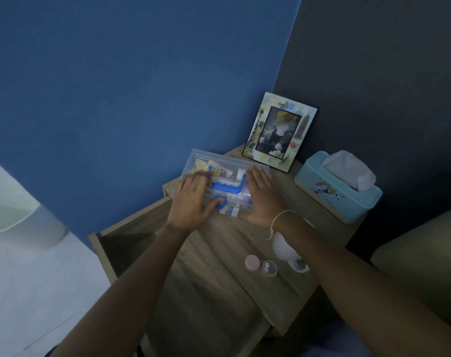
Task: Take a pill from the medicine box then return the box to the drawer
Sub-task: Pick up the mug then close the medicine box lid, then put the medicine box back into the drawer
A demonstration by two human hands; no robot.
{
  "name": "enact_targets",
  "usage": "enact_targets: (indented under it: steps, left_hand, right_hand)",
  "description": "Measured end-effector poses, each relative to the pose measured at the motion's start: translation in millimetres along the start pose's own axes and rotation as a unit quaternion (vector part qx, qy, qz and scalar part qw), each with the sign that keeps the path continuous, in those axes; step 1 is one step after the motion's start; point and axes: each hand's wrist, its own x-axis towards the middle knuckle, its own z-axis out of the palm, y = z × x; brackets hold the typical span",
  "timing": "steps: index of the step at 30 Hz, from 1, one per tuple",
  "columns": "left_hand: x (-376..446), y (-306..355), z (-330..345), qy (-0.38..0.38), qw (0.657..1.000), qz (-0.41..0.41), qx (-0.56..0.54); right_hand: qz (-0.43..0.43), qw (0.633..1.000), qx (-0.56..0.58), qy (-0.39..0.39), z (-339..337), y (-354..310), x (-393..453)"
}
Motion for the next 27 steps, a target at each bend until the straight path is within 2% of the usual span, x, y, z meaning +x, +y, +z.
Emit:
enact_targets:
  steps: [4,7,10,14,21,24,27]
  left_hand:
    - [0.7,-3.8,2.2,0.02,0.999,-0.023,-0.018]
    - [0.7,-11.7,4.8,-0.018,0.998,-0.048,0.028]
    - [1.4,-22.6,3.7,-0.059,0.997,-0.032,0.037]
    - [1.0,-28.4,6.3,-0.046,0.996,-0.015,0.073]
    - [-1.7,-25.2,7.4,-0.035,0.998,-0.035,-0.029]
    - [-0.7,-19.9,-1.4,0.005,0.984,-0.109,-0.141]
    - [13.2,-13.0,-9.6,0.027,0.932,-0.264,-0.247]
  right_hand:
    - [0.009,1.0,0.005,0.009,1.7,-0.3,-0.4]
    - [0.015,1.0,0.008,0.016,2.4,-1.9,0.3]
    - [0.007,1.0,0.005,0.013,3.3,0.2,0.8]
    - [0.0,1.0,0.003,0.016,4.5,1.9,1.0]
    - [-0.005,1.0,0.014,0.02,4.9,3.4,0.8]
    - [-0.006,0.998,0.067,0.005,0.5,4.3,0.6]
    - [0.043,0.969,0.234,0.065,-0.9,0.3,3.1]
